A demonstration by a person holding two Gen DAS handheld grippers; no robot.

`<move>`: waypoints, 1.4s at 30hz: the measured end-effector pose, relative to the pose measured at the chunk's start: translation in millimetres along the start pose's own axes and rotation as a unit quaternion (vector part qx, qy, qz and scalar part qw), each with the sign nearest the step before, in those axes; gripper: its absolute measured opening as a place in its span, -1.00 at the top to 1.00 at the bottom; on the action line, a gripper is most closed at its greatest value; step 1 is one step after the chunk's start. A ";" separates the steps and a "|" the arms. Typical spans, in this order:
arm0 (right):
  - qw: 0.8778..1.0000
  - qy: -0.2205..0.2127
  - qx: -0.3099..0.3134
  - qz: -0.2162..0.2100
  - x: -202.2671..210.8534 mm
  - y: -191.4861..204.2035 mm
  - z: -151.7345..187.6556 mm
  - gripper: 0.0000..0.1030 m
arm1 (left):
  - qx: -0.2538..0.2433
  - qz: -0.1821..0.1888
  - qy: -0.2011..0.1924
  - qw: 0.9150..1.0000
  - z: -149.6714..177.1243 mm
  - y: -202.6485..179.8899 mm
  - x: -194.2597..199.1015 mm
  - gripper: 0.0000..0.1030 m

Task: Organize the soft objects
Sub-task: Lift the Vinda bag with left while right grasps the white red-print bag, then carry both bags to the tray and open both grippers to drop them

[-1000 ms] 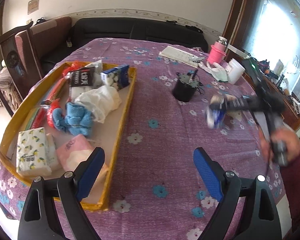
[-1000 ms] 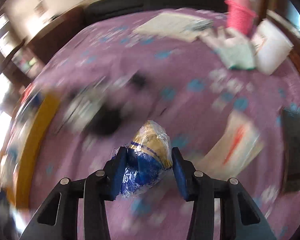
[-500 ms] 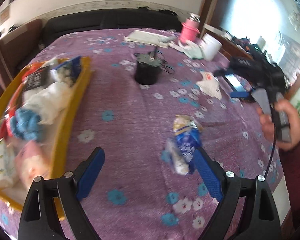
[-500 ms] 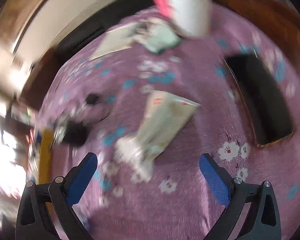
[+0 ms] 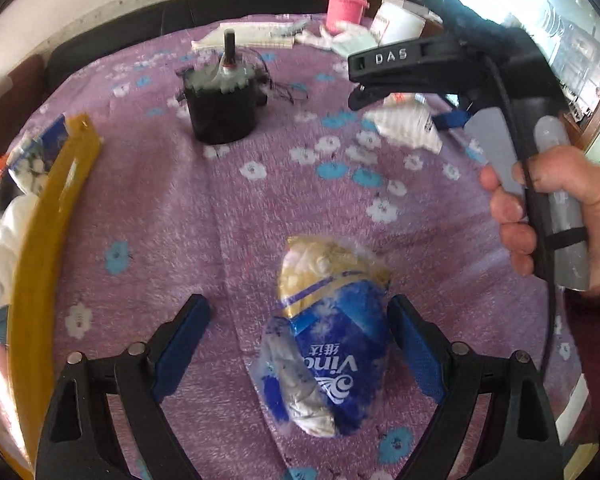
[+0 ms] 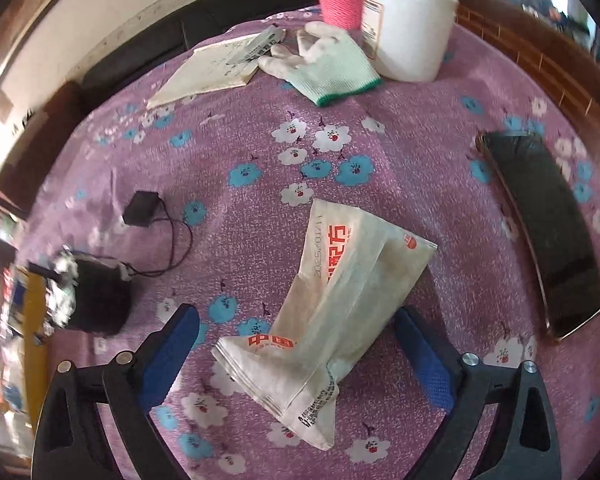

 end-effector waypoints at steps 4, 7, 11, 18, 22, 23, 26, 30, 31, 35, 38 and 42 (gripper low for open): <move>0.999 -0.018 0.039 0.022 0.2 -0.5 2.4 -0.56 | -0.001 -0.009 -0.002 1.000 -1.1 0.8 -1.1 -0.66; 0.999 -0.026 0.046 0.010 8.8 -1.6 5.5 -0.05 | 0.014 -0.012 -0.021 1.000 -4.3 10.4 6.7 0.13; 0.998 -0.036 0.050 -0.010 27.1 -3.7 11.5 -0.02 | 0.065 0.018 -0.040 0.997 -4.0 25.2 19.4 0.13; 0.996 -0.062 0.053 -0.042 72.8 -1.6 20.9 -0.02 | 0.118 0.028 -0.084 0.989 -2.3 57.2 67.9 0.13; 0.993 -0.071 0.066 -0.071 92.6 21.3 26.7 -0.02 | 0.155 0.013 -0.113 0.981 0.4 91.9 103.8 0.12; 0.992 -0.072 0.070 -0.077 94.2 30.6 28.1 -0.02 | 0.163 0.005 -0.119 0.979 0.5 101.9 112.9 0.12; 0.988 -0.073 0.091 -0.103 106.9 57.7 36.0 -0.03 | 0.182 -0.023 -0.137 0.973 4.1 136.2 138.3 0.12; 0.980 -0.069 0.122 -0.140 120.0 98.1 51.1 -0.03 | 0.203 -0.076 -0.150 0.965 15.7 188.0 165.1 0.12; 0.977 -0.066 0.132 -0.151 123.6 111.3 56.4 -0.03 | 0.209 -0.086 -0.150 0.963 19.4 199.4 169.5 0.12; 0.967 -0.051 0.161 -0.192 132.5 156.0 76.0 -0.03 | 0.235 -0.132 -0.144 0.952 41.9 252.3 184.3 0.12; 0.959 -0.042 0.183 -0.214 137.3 187.6 89.6 -0.04 | 0.256 -0.151 -0.135 0.945 58.2 283.8 185.9 0.12; 0.947 -0.025 0.213 -0.239 137.3 234.2 108.3 -0.04 | 0.283 -0.159 -0.119 0.938 74.8 311.1 177.1 0.11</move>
Point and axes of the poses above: each gripper's, at about its wrist camera, not at the fingertips, and x roughly against the way its jaws point, y to its left, z to its underside, the point moved 8 cm from there along -x, roughly the way its jaws point, and after that the axes turned 7 degrees about -y, right-handed, at the moved point
